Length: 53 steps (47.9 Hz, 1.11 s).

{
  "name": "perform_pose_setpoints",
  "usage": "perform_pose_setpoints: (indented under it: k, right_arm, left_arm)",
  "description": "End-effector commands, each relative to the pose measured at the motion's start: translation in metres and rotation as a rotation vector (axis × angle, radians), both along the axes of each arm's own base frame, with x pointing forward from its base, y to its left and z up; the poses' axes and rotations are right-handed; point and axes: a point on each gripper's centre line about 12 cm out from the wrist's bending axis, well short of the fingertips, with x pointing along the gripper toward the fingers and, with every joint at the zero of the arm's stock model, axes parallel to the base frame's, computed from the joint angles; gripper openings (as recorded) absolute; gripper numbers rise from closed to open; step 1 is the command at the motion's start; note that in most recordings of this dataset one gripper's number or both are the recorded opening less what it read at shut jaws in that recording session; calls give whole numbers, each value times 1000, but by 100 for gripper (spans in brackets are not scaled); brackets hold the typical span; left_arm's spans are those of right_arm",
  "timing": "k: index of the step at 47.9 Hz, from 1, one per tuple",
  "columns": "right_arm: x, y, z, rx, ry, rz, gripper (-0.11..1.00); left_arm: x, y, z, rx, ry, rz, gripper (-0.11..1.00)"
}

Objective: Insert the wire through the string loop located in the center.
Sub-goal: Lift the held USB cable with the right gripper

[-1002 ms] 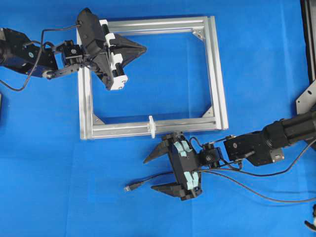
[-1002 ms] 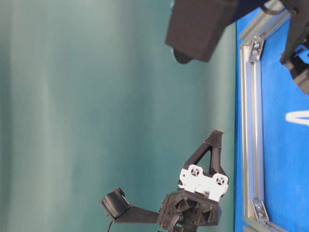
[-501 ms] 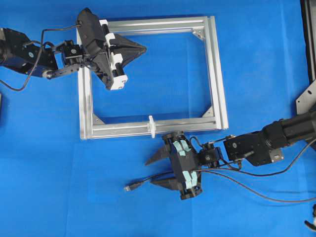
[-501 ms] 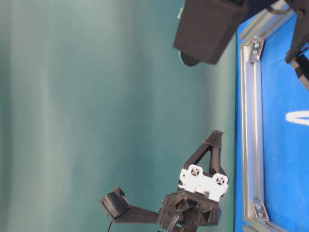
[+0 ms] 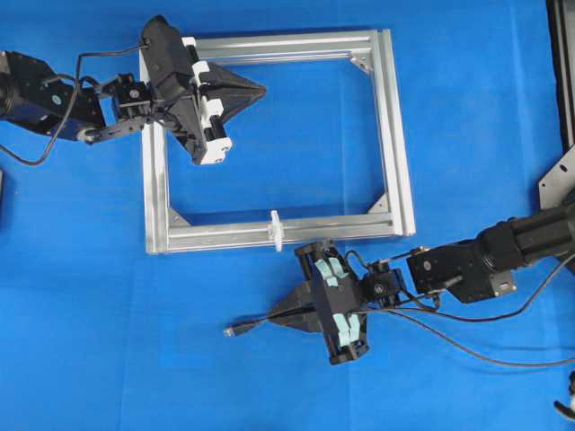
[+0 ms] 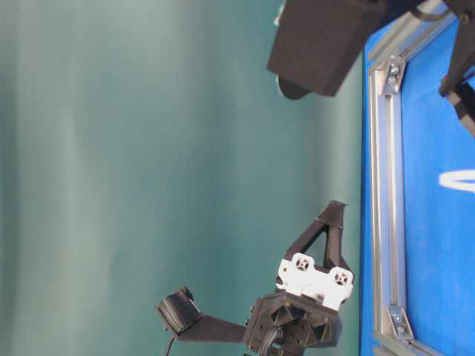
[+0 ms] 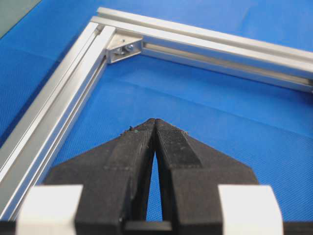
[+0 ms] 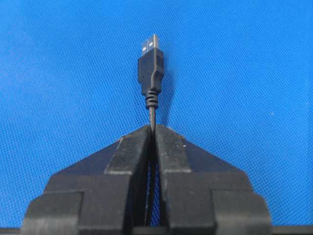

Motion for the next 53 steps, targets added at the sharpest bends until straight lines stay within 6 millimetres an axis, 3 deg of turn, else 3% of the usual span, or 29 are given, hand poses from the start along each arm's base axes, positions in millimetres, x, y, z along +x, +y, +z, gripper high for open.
perform_pose_setpoints:
  k: [1, 9, 29, 53]
  right_arm:
    - [5, 4, 11, 12, -33, 5, -2]
    - [2, 4, 20, 13, -25, 6, -2]
    - [-6, 5, 79, 4, -10, 21, -2]
    - [-8, 8, 86, 2, 0, 30, -2]
  left_arm:
    - [4, 0, 16, 16, -45, -4, 0]
    - [3, 0, 15, 16, -43, -4, 0]
    - [3, 0, 15, 15, -42, -4, 0]
    - [2, 0, 14, 15, -40, -4, 0]
